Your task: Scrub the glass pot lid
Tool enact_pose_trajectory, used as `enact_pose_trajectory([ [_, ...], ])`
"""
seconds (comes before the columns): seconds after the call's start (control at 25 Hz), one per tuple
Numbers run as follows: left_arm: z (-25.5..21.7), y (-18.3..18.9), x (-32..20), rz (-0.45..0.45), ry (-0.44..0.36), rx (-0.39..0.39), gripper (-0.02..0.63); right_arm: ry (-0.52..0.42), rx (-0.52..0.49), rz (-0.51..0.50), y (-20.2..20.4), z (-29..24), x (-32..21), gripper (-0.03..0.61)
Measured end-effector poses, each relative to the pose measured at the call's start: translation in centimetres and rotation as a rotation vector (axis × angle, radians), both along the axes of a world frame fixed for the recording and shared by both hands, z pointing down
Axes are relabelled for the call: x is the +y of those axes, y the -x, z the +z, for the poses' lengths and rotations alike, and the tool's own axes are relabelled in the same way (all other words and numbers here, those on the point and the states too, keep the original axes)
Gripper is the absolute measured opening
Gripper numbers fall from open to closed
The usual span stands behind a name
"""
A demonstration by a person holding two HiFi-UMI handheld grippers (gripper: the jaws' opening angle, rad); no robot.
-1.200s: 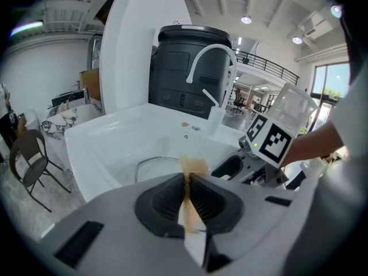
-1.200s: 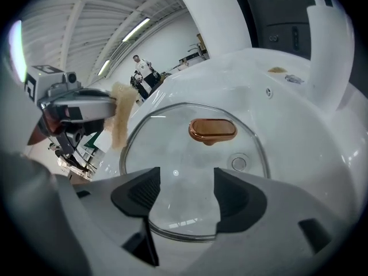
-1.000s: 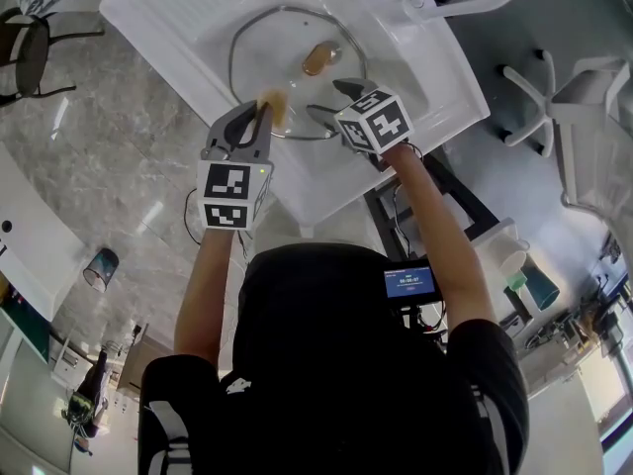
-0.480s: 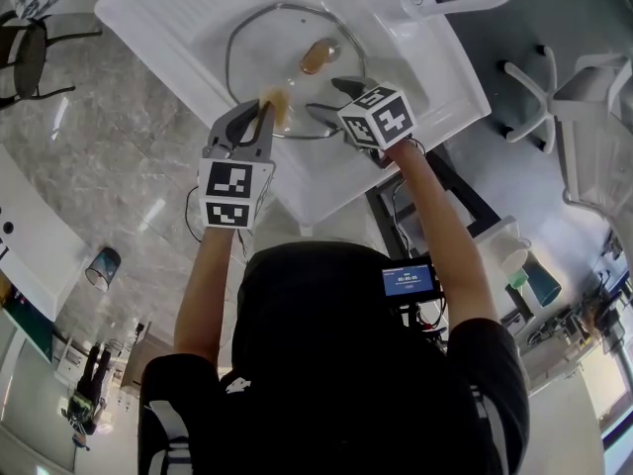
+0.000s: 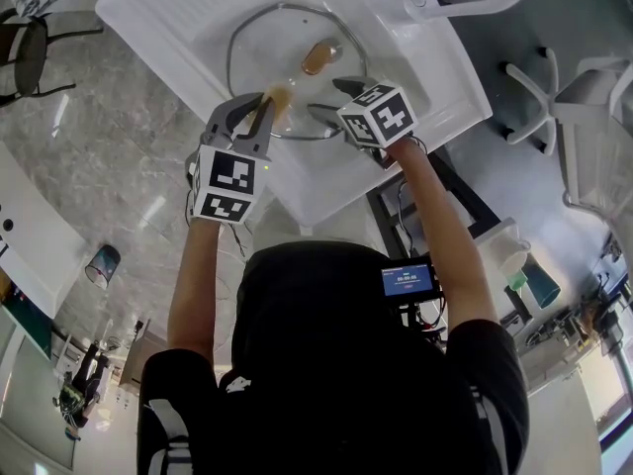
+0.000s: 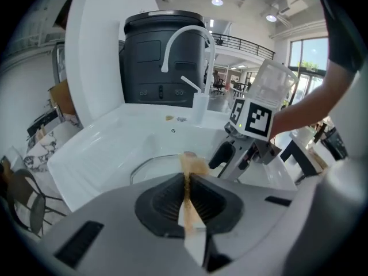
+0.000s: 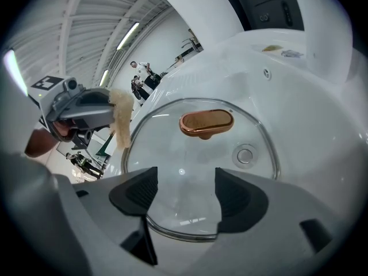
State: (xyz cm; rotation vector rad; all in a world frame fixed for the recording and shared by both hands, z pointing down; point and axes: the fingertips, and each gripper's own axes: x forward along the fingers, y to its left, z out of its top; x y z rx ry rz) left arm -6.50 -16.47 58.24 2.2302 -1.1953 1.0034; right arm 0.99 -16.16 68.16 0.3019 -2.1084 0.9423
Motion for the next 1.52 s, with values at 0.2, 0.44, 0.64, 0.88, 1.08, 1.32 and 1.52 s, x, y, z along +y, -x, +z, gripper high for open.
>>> enact_pose_trajectory([
  [0.2,0.9,-0.3,0.2,0.172,0.008,-0.124,0.018,0.007,0.015,-0.009,0.0,0.1,0.1,0.296],
  [0.44,2.3,-1.0,0.1,0.318,0.033,-0.213,0.018,0.013,0.019,-0.013,0.1,0.2,0.0,0.296],
  [0.64,3.3,-1.3,-0.1,0.375,0.029,-0.284,0.018,0.011,0.018,-0.015,0.0,0.1,0.0,0.296],
  [0.88,4.5,-1.5,0.1,0.433,0.04,-0.348,0.018,0.014,0.02,-0.022,0.1,0.1,0.0,0.296],
  [1.08,5.3,-1.7,0.1,0.474,0.044,-0.382,0.018,0.015,0.02,-0.021,0.0,0.1,0.0,0.296],
  [1.32,5.7,-1.9,-0.1,0.498,0.026,-0.407,0.018,0.014,0.02,-0.026,0.0,0.0,0.0,0.296],
  [1.52,5.9,-2.0,-0.5,0.507,0.017,-0.411,0.018,0.016,0.022,-0.026,0.1,0.1,0.0,0.296],
])
